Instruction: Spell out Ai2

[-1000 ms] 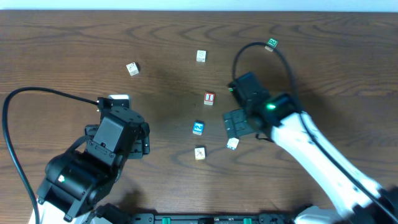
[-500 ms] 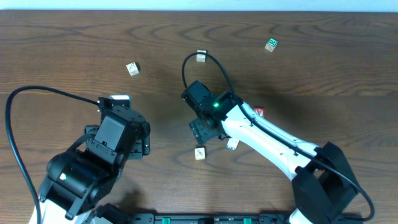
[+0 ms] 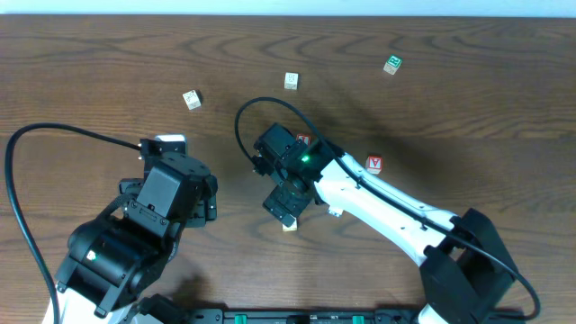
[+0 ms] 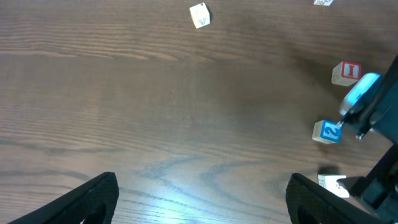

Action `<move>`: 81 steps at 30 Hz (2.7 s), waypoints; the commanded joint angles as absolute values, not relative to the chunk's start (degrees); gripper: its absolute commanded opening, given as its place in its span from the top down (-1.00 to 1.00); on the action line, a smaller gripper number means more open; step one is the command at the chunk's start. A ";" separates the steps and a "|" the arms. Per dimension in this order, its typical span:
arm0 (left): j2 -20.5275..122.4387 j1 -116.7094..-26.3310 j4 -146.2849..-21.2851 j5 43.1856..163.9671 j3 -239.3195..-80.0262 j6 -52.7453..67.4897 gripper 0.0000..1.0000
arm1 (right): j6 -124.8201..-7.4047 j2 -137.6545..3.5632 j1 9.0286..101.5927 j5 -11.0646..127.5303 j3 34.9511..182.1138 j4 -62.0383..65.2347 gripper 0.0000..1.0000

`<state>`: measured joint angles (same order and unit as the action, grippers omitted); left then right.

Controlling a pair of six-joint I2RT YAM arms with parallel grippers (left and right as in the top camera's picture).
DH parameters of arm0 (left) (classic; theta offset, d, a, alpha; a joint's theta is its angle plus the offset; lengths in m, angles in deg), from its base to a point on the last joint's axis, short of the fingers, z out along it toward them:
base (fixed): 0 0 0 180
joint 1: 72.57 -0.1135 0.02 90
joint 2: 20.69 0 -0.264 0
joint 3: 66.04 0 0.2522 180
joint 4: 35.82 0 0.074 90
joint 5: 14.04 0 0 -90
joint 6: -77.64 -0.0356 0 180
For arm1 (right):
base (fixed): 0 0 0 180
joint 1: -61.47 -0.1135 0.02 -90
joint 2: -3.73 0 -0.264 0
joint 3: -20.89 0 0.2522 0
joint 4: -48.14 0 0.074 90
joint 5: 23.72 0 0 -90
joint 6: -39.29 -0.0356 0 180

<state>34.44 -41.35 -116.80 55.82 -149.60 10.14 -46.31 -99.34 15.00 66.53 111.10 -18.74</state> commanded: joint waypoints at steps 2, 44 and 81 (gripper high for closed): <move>34.42 -41.52 -116.63 54.33 -150.51 10.38 -0.79 | -42.09 -102.75 15.69 62.62 111.78 -14.76 -0.99; 36.93 -41.52 -111.84 52.89 -151.26 12.54 -0.91 | -44.04 -110.70 19.17 67.51 111.87 -6.98 0.07; 36.93 -41.52 -112.56 52.85 -151.26 12.54 -0.91 | -66.13 -110.70 25.97 71.01 111.87 -8.29 0.53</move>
